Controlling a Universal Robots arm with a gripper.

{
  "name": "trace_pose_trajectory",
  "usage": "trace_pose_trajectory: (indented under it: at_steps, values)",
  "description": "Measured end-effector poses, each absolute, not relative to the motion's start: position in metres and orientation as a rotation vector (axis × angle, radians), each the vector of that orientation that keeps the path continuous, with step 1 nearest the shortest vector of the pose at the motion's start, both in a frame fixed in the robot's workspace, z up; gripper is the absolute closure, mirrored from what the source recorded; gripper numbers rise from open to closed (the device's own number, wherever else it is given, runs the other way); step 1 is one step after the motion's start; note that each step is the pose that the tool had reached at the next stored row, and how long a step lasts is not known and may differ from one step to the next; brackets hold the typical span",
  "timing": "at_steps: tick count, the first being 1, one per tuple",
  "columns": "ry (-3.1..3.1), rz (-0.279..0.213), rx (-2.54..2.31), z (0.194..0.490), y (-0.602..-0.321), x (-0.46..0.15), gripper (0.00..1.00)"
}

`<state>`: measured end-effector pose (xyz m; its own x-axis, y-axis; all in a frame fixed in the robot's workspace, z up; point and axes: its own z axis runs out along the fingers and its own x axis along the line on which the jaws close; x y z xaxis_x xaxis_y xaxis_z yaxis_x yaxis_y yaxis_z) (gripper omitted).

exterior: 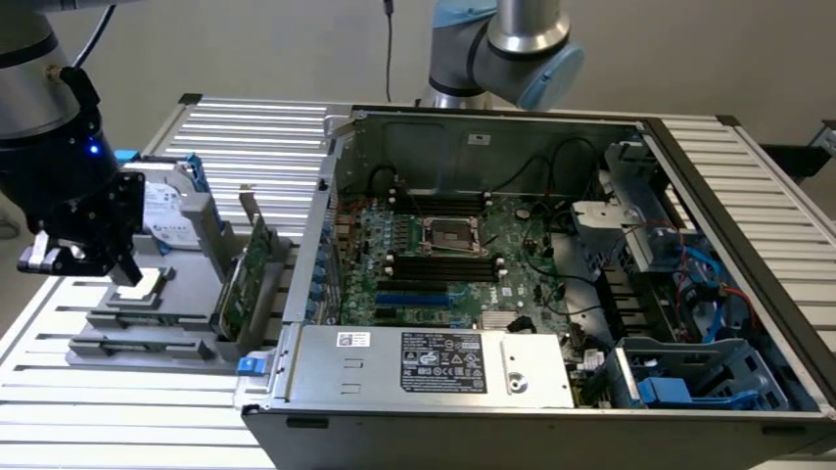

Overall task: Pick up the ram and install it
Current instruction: 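Pick up the ram and move it above insertion slot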

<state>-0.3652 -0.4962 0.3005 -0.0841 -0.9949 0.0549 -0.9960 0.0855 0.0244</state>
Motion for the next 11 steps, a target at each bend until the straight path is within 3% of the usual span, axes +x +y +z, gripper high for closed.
trace_pose_trajectory:
  at_steps: [7,9,11]
  values:
    - [-2.228,0.031,2.133,0.3001,-0.498,-0.3717,0.88]
    - [-2.216,0.032,2.147,0.3002,-0.499,-0.3728,0.83]
    - [-2.202,0.032,2.161,0.2992,-0.5002,-0.373,0.69]
